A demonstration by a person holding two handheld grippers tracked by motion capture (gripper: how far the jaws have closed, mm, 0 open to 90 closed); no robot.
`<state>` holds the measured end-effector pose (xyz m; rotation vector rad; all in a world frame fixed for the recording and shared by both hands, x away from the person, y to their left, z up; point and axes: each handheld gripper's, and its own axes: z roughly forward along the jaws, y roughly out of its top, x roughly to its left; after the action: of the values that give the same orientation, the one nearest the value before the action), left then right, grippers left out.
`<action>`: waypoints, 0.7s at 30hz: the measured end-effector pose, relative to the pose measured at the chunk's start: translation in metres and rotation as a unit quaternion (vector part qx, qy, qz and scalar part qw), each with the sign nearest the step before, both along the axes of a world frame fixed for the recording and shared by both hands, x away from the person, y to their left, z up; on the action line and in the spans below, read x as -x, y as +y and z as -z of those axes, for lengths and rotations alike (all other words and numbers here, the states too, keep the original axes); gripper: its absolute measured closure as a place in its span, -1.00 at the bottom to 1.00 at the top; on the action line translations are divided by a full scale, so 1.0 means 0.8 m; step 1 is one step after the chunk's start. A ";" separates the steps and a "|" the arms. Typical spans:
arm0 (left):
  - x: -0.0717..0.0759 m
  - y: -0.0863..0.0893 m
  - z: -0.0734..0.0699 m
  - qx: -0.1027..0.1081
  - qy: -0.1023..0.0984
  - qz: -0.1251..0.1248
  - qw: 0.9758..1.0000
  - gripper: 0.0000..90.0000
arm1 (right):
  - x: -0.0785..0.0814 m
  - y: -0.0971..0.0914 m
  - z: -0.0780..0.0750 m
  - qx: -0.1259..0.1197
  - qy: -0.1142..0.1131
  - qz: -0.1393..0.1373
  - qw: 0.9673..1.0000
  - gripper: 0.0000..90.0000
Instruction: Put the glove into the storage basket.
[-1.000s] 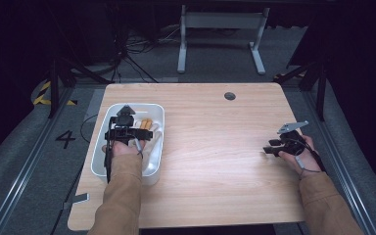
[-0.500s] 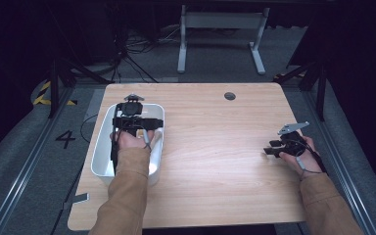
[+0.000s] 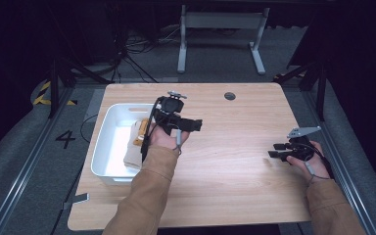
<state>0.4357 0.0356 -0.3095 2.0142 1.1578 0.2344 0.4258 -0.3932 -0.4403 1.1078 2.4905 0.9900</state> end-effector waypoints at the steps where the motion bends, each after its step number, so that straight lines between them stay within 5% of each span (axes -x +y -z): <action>1: 0.000 -0.006 0.001 0.003 -0.002 0.015 1.000 -0.98 | 0.001 -0.001 0.000 0.000 -0.001 0.001 1.000 0.19; 2: 0.000 -0.006 0.001 0.003 -0.002 0.015 1.000 -0.98 | 0.003 -0.002 0.000 -0.002 -0.001 0.000 1.000 0.18; 3: 0.000 -0.016 0.004 0.008 -0.006 0.049 0.999 -0.98 | 0.004 -0.003 -0.001 -0.003 -0.003 0.001 1.000 0.18; 5: -0.001 -0.022 0.009 0.013 -0.009 0.071 0.997 -0.98 | 0.005 -0.004 -0.001 -0.004 -0.005 0.002 1.000 0.18; 9: 0.002 -0.031 0.024 0.028 -0.014 0.100 0.994 -0.98 | 0.005 -0.007 -0.002 -0.007 -0.009 0.003 1.000 0.18; 16: 0.025 -0.065 0.051 -0.007 -0.025 0.156 0.987 -0.96 | 0.005 -0.007 0.001 -0.008 -0.006 0.000 1.000 0.17; 21: 0.037 -0.066 0.070 0.024 -0.046 0.185 0.981 -0.96 | 0.005 -0.010 0.001 -0.010 -0.006 0.002 1.000 0.17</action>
<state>0.4064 -0.0174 -0.3657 2.1079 0.7067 0.1078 0.4216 -0.4011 -0.4411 1.1088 2.4737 1.0189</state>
